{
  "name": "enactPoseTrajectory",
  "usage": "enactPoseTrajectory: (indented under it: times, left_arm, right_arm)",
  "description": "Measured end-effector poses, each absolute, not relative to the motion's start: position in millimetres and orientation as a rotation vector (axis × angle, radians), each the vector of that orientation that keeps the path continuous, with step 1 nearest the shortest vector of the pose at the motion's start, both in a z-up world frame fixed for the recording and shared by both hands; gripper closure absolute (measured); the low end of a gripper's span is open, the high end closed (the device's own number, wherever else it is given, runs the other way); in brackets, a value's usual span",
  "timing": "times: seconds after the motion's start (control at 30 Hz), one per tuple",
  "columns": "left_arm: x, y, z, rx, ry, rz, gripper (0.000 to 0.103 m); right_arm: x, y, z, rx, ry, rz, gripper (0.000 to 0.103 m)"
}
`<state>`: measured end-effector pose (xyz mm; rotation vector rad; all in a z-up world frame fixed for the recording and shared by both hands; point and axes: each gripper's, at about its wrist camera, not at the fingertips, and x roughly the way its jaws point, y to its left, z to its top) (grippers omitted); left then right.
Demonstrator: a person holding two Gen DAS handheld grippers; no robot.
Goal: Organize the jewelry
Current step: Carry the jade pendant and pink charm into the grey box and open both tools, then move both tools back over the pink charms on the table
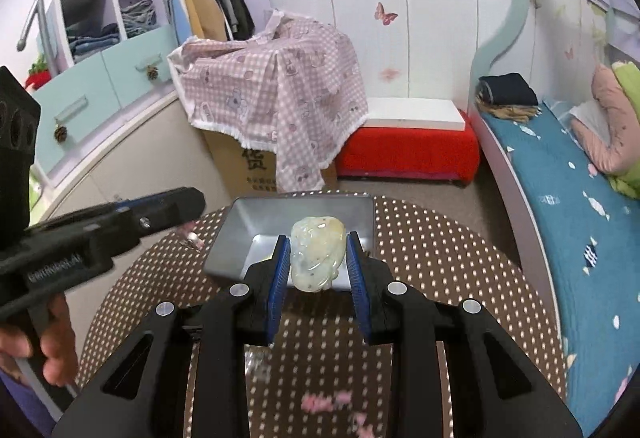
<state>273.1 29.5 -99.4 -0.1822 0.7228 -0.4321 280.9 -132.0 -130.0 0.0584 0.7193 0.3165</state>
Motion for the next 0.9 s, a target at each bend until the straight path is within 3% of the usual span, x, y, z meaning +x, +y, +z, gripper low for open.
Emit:
enactPoseTrajectory:
  times: [0.33,0.6,0.73,0.9]
  left_arm:
    - [305.4,29.5,-144.2,-0.207,0.833,-0.412,0.091]
    - [306.4,29.0,-149.9,-0.212,0.842,-0.399,0.090]
    - [301.4,30.5,-148.7,-0.225,0.832,-0.385,0.065]
    - [290.2,34.2,-141.0,-0.237,0.812,-0.380,0.057]
  right_arm:
    - [313.5,-113.3,-168.1,0.028,0.811,0.333,0.074]
    - [318.1,-110.3,-179.3,0.027,0.834,0.330,0.074]
    - [317.1,-113.0,-180.6,0.032,0.835,0.322,0.074]
    - [309.3,-116.9,-170.9,0.040,0.810,0.311,0.073]
